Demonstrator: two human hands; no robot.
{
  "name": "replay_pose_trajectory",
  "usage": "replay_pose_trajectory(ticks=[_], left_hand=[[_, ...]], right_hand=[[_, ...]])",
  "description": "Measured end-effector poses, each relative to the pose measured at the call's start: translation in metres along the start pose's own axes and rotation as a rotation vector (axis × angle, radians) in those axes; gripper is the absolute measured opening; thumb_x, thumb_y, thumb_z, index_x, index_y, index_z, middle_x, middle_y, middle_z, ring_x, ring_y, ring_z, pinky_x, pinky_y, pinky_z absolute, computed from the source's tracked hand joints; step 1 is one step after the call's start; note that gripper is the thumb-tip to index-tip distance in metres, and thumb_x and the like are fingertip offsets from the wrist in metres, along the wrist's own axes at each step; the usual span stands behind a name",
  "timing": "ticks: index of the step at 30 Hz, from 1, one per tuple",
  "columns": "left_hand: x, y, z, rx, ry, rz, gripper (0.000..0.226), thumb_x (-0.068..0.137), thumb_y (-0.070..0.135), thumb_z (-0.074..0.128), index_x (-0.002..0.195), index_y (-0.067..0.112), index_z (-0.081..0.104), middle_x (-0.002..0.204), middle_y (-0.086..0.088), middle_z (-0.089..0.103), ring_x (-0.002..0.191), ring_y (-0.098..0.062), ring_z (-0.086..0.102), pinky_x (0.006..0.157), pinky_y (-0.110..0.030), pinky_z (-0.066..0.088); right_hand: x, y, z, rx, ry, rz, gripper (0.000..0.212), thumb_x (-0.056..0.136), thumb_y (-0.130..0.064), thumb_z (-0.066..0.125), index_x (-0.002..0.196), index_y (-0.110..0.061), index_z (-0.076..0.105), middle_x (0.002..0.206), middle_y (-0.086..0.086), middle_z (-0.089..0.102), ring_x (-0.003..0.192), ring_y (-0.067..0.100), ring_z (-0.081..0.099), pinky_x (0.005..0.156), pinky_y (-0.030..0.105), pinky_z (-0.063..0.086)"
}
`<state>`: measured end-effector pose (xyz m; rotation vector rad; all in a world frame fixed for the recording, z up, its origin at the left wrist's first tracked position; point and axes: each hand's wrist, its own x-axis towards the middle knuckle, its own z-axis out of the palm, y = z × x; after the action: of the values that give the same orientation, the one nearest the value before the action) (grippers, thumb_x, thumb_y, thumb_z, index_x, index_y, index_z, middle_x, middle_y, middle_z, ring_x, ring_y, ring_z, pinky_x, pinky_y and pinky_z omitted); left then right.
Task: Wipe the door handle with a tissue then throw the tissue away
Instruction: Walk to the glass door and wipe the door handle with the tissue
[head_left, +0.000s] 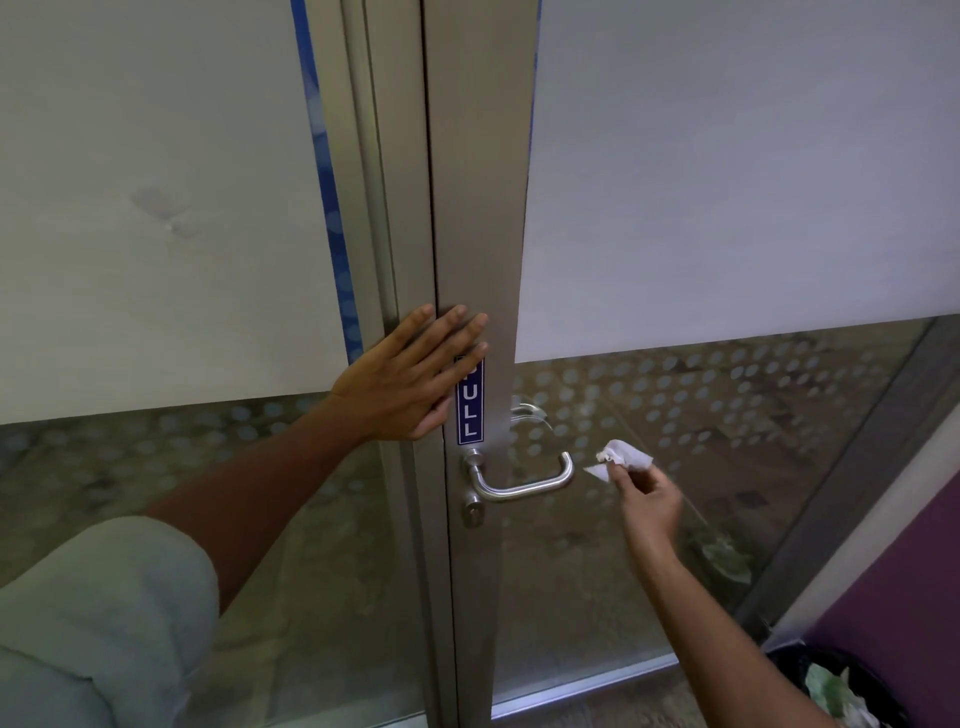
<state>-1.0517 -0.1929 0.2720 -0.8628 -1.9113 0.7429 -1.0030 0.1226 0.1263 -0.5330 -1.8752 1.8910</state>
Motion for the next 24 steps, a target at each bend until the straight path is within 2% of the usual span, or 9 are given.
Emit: replay_pose_trajectory(ticks=[2,4,7,9,12,15,19,21,24], left_hand=[[0.0,0.001,0.0,0.006,0.0,0.002,0.076,0.1,0.05,0.032,0.161,0.006,0.017,0.168,-0.023,0.009,0.156,-0.041,0.009,0.127,-0.055,0.005],[0.001,0.001,0.001,0.008,0.0,0.003,0.077,0.1,0.05,0.033,0.161,0.006,0.016,0.169,-0.023,0.009,0.156,-0.041,0.009,0.127,-0.055,0.006],[0.0,0.001,0.003,0.015,0.002,0.0,0.077,0.1,0.05,0.033,0.161,0.007,0.015,0.169,-0.022,0.007,0.156,-0.04,0.007,0.127,-0.055,0.004],[0.0,0.001,0.004,0.018,0.007,0.002,0.077,0.099,0.05,0.033,0.161,0.007,0.016,0.169,-0.022,0.007,0.156,-0.04,0.007,0.127,-0.055,0.003],[0.001,0.001,0.006,0.019,0.006,0.0,0.077,0.099,0.05,0.032,0.161,0.008,0.015,0.169,-0.021,0.006,0.156,-0.04,0.007,0.127,-0.055,0.002],[0.0,0.0,0.007,0.022,0.007,0.001,0.076,0.1,0.05,0.03,0.161,0.008,0.015,0.169,-0.021,0.006,0.156,-0.04,0.007,0.127,-0.055,0.0],[0.0,0.0,0.007,0.02,0.008,0.006,0.077,0.1,0.051,0.03,0.161,0.008,0.013,0.169,-0.022,0.006,0.156,-0.041,0.007,0.127,-0.055,-0.002],[0.001,0.001,0.005,0.021,0.01,0.007,0.077,0.1,0.051,0.03,0.161,0.007,0.013,0.169,-0.022,0.006,0.156,-0.041,0.007,0.127,-0.055,-0.003],[0.001,0.001,0.003,0.012,0.01,0.008,0.077,0.1,0.049,0.031,0.161,0.007,0.012,0.169,-0.022,0.006,0.156,-0.041,0.005,0.127,-0.055,-0.002]], right_hand=[[0.001,-0.002,0.011,0.145,-0.006,0.155,0.012,0.091,-0.011,0.069,0.102,-0.005,0.071,0.095,0.01,0.072,0.081,0.02,0.066,0.083,0.041,0.056],[-0.002,-0.002,0.023,0.302,-0.047,0.272,0.005,0.093,-0.006,0.066,0.095,-0.006,0.071,0.088,0.01,0.07,0.073,0.018,0.065,0.072,0.034,0.058],[-0.012,-0.003,0.038,0.517,-0.074,0.378,0.016,0.091,0.004,0.063,0.082,-0.008,0.066,0.071,0.005,0.072,0.057,0.009,0.068,0.05,0.02,0.054],[-0.017,0.0,0.041,0.632,-0.053,0.426,0.023,0.09,0.012,0.059,0.077,-0.007,0.062,0.065,0.006,0.072,0.05,0.006,0.068,0.047,0.016,0.053],[-0.024,0.002,0.045,0.791,-0.009,0.485,0.027,0.091,0.018,0.053,0.079,-0.005,0.061,0.073,0.007,0.07,0.056,0.007,0.071,0.055,0.013,0.056],[-0.031,-0.001,0.052,0.858,0.029,0.578,0.026,0.094,0.016,0.05,0.084,-0.004,0.061,0.086,0.008,0.066,0.074,0.012,0.066,0.055,0.014,0.057],[-0.054,-0.003,0.064,0.886,-0.062,0.626,0.04,0.092,0.022,0.035,0.098,-0.004,0.065,0.094,0.011,0.069,0.087,0.016,0.066,0.063,0.016,0.059],[-0.069,-0.001,0.074,0.929,-0.063,0.653,0.042,0.092,0.023,0.036,0.105,-0.004,0.065,0.099,0.01,0.069,0.091,0.018,0.066,0.068,0.02,0.059],[-0.09,0.003,0.092,0.962,-0.044,0.685,0.034,0.094,0.02,0.041,0.101,-0.004,0.065,0.099,0.012,0.069,0.092,0.021,0.065,0.077,0.027,0.06]])
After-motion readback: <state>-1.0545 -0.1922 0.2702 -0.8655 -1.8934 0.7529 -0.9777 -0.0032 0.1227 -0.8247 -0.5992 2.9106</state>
